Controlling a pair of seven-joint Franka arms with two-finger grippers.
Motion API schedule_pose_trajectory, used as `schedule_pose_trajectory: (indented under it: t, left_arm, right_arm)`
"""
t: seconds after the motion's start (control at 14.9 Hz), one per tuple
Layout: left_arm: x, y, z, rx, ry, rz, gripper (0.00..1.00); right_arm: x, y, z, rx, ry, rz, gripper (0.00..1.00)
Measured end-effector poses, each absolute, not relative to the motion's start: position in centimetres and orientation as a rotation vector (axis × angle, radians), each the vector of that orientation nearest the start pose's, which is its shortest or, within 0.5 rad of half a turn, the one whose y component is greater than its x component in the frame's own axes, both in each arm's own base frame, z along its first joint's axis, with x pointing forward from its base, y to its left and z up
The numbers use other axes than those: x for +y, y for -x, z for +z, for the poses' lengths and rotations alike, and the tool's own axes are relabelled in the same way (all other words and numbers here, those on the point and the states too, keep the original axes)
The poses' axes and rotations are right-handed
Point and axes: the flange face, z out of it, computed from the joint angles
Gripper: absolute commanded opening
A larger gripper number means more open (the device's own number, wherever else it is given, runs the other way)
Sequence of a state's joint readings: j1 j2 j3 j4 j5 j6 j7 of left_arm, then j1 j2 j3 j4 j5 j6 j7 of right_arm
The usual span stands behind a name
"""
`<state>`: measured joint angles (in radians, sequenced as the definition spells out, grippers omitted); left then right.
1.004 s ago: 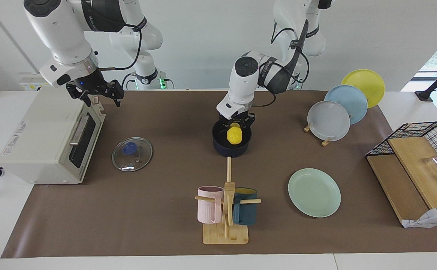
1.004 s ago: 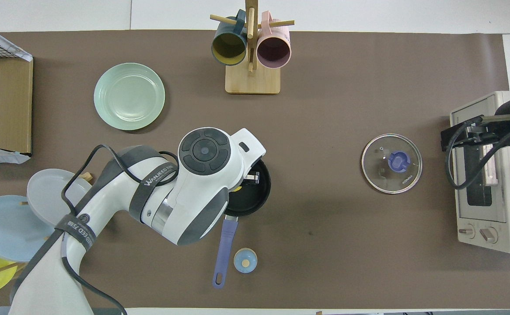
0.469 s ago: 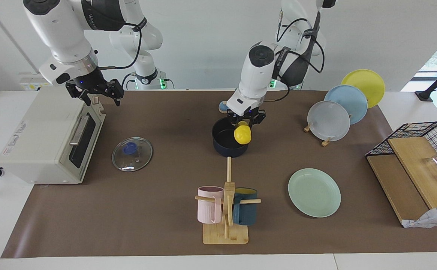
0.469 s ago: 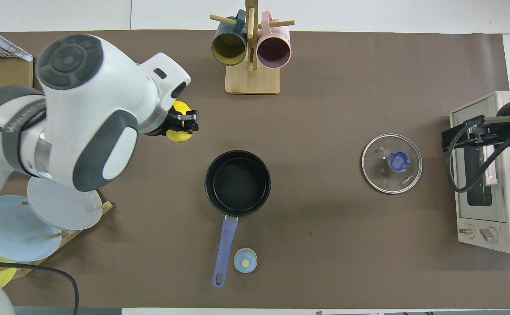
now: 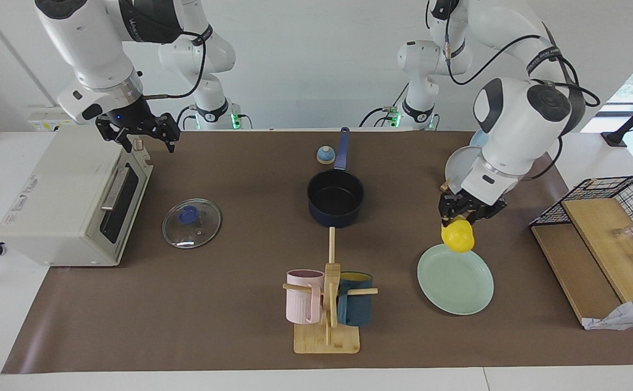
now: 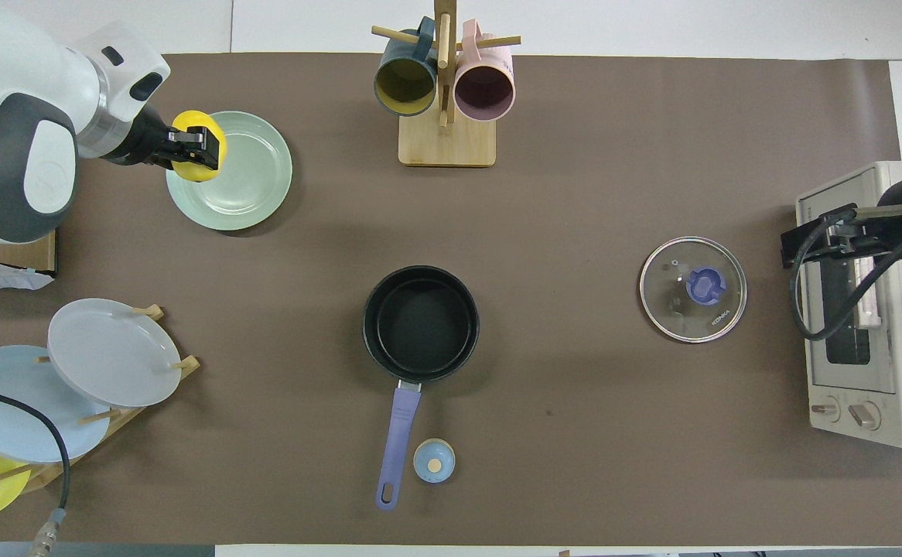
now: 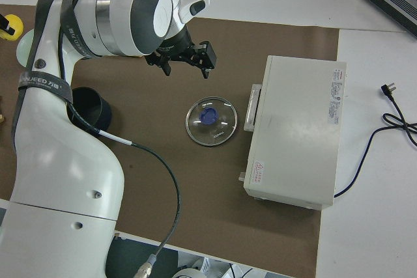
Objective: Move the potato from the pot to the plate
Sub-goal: 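Lower the potato onto the green plate and open the left gripper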
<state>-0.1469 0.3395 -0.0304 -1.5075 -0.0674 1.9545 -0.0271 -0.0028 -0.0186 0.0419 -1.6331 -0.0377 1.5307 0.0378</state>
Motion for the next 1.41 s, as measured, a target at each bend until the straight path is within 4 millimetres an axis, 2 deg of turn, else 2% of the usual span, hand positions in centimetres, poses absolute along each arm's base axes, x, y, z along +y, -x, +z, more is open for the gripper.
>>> schedule_pose_trajectory:
  t: [0.2,0.4,0.47,0.6,0.67,0.74,0.8,1.0,1.14,1.27,1.41]
  left_arm:
    - [-10.3,-68.1,42.1,0.274,3.203,-0.172,0.00]
    - [-9.9,-68.0,36.4,0.307,3.195,-0.182,0.00]
    - [-10.0,-67.7,35.3,0.310,3.195,-0.186,0.00]
    - [-10.1,-67.3,34.5,0.314,3.195,-0.181,0.00]
    - [-10.1,-67.3,34.5,0.318,3.194,-0.181,0.22]
    - [-10.1,-67.3,34.5,0.330,3.193,-0.183,0.73]
    - [-10.1,-67.3,34.6,0.348,3.190,-0.184,1.00]
    - [-9.8,-67.4,35.0,0.367,3.184,-0.197,1.00]
    - [-9.7,-67.5,36.4,0.368,3.184,-0.199,1.00]
    - [-8.9,-67.6,39.6,0.356,3.186,-0.155,1.00]
    - [-8.0,-67.2,44.6,0.309,3.193,-0.134,1.00]
  right_arm:
    - [1.7,-54.2,60.2,-0.002,3.181,0.131,1.00]
    - [1.7,-54.2,60.2,-0.002,3.181,0.131,1.00]
    - [1.7,-54.2,60.2,-0.002,3.181,0.131,1.00]
    - [1.7,-54.2,60.2,-0.002,3.181,0.131,1.00]
    - [1.7,-54.2,60.2,-0.002,3.181,0.131,1.00]
    - [1.7,-54.2,60.2,-0.002,3.181,0.131,1.00]
    - [1.7,-54.2,60.2,-0.002,3.181,0.131,1.00]
    - [1.7,-54.2,60.2,-0.002,3.181,0.131,1.00]
    - [1.7,-54.2,60.2,-0.002,3.180,0.131,1.00]
    - [1.7,-54.2,60.2,-0.002,3.180,0.131,1.00]
    - [1.7,-54.2,60.2,-0.002,3.180,0.131,1.00]
